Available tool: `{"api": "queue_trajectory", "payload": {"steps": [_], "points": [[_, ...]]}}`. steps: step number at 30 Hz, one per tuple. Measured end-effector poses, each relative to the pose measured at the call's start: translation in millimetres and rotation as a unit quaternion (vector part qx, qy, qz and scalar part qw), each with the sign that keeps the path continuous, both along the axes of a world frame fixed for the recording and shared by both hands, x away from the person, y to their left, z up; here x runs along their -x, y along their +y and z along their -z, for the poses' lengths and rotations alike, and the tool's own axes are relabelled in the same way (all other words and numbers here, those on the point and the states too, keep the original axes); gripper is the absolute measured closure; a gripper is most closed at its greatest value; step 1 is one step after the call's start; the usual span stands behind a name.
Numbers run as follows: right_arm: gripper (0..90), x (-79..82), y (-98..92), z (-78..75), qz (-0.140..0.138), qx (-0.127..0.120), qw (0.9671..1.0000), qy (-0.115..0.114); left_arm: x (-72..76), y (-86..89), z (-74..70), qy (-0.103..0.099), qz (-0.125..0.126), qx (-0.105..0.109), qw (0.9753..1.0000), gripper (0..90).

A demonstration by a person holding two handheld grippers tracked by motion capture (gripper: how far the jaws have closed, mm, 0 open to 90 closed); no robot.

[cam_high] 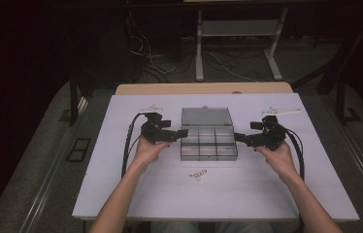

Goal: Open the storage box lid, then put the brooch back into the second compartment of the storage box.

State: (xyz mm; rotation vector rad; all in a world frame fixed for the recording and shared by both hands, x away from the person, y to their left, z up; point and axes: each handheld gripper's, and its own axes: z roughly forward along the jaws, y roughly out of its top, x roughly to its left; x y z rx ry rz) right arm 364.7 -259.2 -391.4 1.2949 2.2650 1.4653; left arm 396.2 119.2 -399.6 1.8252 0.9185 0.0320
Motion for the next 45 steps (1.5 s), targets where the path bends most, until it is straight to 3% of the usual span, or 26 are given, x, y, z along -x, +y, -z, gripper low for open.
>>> {"api": "queue_trajectory", "payload": {"steps": [7, 13, 17, 24, 32, 39, 45], "points": [[0.6, 23.9, -2.5, -1.5, -0.01, 0.002, 0.9999, -0.007, 18.8, 3.4, -4.6, -0.01, 0.015, -0.002, 0.9998, 0.0], [0.6, 46.1, -5.1, 4.9, -0.01, 0.021, 0.9996, -0.014, 35.8, 2.5, -9.1, -0.02, 0.033, -0.006, 0.9992, 0.0], [0.6, 59.0, -11.3, 7.5, -0.007, 0.01, 0.9999, -0.01, 46.4, -0.6, -11.6, -0.026, 0.045, -0.009, 0.9986, 0.0], [0.6, 79.0, -17.8, 13.4, -0.011, 0.005, 0.9999, -0.003, 61.5, -11.2, -9.0, -0.037, 0.07, -0.042, 0.996, 0.0], [0.6, 93.5, -23.0, 20.9, -0.009, 0.003, 0.9999, 0.003, 70.9, -21.0, -3.3, -0.025, 0.098, -0.062, 0.9929, 0.0], [0.6, 101.8, -27.0, 24.8, -0.007, -0.009, 0.9998, 0.013, 78.3, -32.2, 3.0, -0.02, 0.141, -0.103, 0.9844, 0.0], [0.6, 107.4, -29.6, 32.5, -0.003, 0.005, 0.9997, 0.023, 86.9, -43.7, 6.6, -0.021, 0.172, -0.135, 0.9755, 0.0]]}}
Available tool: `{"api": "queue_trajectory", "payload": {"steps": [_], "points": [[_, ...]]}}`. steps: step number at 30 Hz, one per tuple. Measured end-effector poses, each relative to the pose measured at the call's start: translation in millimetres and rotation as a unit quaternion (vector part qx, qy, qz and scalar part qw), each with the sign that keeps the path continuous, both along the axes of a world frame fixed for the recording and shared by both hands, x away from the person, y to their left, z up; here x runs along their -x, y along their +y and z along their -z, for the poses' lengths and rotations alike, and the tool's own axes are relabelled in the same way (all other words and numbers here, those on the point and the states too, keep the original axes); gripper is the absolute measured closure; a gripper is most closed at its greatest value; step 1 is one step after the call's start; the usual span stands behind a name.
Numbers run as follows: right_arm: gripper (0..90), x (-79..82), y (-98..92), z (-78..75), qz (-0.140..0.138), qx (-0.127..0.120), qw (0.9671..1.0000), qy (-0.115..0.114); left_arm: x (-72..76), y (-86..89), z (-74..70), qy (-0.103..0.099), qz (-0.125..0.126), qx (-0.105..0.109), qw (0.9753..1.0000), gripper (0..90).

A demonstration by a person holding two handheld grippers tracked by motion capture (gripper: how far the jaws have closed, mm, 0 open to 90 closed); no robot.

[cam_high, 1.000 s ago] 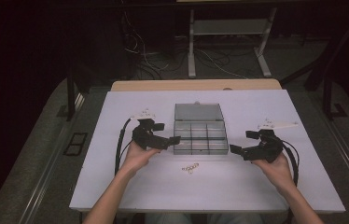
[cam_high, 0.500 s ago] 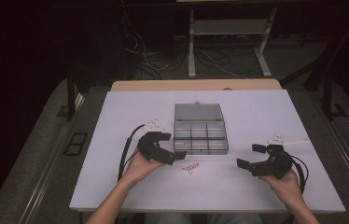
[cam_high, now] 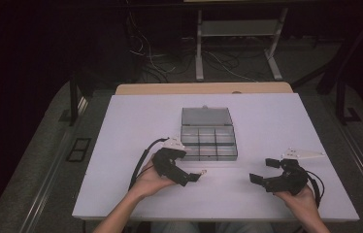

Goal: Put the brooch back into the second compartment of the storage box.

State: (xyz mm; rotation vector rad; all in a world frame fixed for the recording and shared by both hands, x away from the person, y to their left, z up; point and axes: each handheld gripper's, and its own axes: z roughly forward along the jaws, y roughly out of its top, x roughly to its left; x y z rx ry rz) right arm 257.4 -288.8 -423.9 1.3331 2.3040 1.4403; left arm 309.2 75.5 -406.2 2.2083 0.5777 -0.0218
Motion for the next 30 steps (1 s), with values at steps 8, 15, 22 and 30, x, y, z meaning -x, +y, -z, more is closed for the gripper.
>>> {"api": "queue_trajectory", "payload": {"steps": [8, 15, 22, 30], "points": [[0.6, 6.0, 0.1, 3.2, -0.003, 0.017, 0.9999, 0.0, 4.9, -10.6, 5.1, -0.005, 0.02, -0.028, 0.9994, 0.0], [0.6, 9.1, -2.3, 4.2, -0.006, 0.019, 0.9998, -0.002, 6.5, -18.3, 12.0, -0.002, 0.049, -0.055, 0.9973, 4.1], [0.6, 8.0, -3.6, 5.1, -0.005, 0.017, 0.9998, 0.001, 1.7, -19.9, 18.0, 0.011, 0.06, -0.059, 0.9964, 17.8], [0.6, 8.1, -5.2, 5.6, -0.003, 0.012, 0.9999, 0.004, -5.5, -18.6, 23.0, 0.01, 0.054, -0.076, 0.9956, 44.4]]}}
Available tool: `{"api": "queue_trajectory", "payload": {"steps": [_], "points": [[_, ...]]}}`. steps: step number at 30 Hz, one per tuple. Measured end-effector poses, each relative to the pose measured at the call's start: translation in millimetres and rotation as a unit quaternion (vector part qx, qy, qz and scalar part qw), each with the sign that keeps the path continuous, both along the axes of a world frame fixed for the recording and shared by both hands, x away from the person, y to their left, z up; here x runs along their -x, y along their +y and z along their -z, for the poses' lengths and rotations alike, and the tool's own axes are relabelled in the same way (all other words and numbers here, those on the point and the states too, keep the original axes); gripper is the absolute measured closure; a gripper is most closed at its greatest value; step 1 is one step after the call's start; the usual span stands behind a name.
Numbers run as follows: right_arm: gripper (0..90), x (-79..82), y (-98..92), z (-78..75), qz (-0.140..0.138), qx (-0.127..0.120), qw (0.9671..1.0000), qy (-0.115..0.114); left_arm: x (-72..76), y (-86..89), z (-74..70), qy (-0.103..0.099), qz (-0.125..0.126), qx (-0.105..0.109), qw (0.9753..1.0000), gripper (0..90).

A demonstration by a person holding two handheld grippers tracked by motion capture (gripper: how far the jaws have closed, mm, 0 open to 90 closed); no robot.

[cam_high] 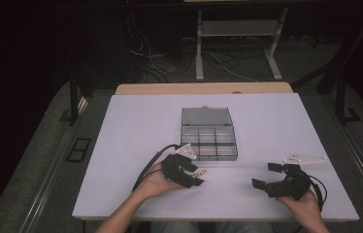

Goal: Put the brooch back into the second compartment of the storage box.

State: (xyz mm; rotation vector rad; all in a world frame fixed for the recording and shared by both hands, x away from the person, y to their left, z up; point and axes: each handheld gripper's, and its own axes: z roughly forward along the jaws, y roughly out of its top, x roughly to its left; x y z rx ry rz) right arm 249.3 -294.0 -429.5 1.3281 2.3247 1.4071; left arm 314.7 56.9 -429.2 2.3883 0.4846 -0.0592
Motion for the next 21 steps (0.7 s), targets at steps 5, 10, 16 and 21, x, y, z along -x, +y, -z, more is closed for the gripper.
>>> {"api": "queue_trajectory", "payload": {"steps": [5, 10, 16, 21], "points": [[0.6, -0.2, 0.2, 0.2, 0.0, -0.001, 1.0, 0.0, -2.2, -1.4, 4.6, -0.005, -0.007, -0.011, 0.9999, 53.5], [0.6, 0.1, 0.1, 0.7, -0.001, 0.0, 1.0, -0.001, -2.5, -1.9, 7.4, -0.016, -0.004, -0.028, 0.9995, 61.3], [0.6, -0.6, -1.4, 0.7, -0.001, -0.001, 1.0, -0.001, -2.6, -0.1, 7.9, -0.022, -0.009, -0.029, 0.9993, 70.5], [0.6, -0.9, -2.7, -0.3, 0.001, -0.003, 1.0, -0.003, -2.1, 0.5, 9.1, -0.036, -0.005, -0.03, 0.9989, 77.3]]}}
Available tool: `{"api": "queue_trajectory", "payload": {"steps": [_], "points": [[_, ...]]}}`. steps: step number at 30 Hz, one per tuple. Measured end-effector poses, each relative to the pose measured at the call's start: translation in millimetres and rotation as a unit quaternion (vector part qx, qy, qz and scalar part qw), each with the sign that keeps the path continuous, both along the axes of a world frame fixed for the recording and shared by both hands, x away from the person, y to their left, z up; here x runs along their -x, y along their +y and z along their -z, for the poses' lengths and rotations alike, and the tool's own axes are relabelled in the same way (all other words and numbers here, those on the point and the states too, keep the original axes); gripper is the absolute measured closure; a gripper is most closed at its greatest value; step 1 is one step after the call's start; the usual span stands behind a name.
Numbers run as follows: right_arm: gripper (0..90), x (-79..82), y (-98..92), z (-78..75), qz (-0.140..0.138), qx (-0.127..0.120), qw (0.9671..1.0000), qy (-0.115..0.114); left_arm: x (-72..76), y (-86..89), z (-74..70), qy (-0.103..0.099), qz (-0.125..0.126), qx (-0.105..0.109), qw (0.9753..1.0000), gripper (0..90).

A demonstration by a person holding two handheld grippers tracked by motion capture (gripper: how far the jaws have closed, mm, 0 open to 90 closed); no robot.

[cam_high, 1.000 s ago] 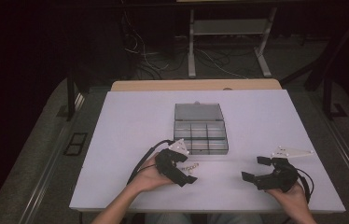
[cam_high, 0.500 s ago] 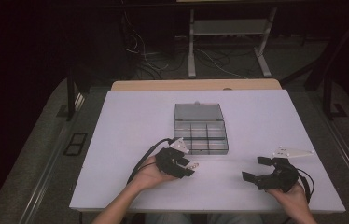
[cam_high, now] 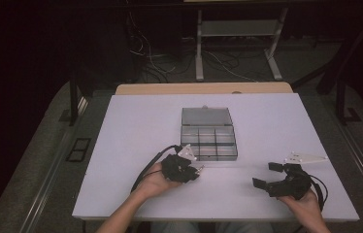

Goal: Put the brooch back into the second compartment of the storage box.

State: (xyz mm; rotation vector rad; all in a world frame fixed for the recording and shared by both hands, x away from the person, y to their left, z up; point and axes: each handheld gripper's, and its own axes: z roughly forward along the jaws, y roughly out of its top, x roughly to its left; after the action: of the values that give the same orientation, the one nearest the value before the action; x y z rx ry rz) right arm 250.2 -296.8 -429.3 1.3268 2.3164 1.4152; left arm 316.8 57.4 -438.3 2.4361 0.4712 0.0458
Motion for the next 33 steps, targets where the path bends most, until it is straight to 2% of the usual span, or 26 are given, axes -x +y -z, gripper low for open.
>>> {"api": "queue_trajectory", "payload": {"steps": [7, 11, 20, 24, 33], "points": [[0.6, -0.2, -1.2, 0.1, 0.002, -0.003, 1.0, -0.003, 0.2, 0.3, 0.2, 0.001, -0.004, 0.002, 1.0, 80.7], [0.6, 0.1, 0.1, 0.0, 0.0, 0.0, 1.0, 0.0, 0.3, 1.3, -1.7, -0.007, 0.0, 0.005, 1.0, 83.1], [0.6, 0.4, -0.8, -0.1, 0.0, 0.0, 1.0, -0.004, 1.0, 1.9, -2.3, 0.0, 0.003, 0.006, 1.0, 83.2], [0.6, 0.9, -1.0, -0.2, 0.002, -0.003, 1.0, -0.004, 1.9, 3.9, -5.7, 0.005, -0.003, 0.024, 0.9997, 83.2], [0.6, 1.3, 0.6, -0.3, 0.002, -0.008, 1.0, -0.002, 2.6, 9.9, -13.7, 0.012, -0.005, 0.048, 0.9988, 83.2]]}}
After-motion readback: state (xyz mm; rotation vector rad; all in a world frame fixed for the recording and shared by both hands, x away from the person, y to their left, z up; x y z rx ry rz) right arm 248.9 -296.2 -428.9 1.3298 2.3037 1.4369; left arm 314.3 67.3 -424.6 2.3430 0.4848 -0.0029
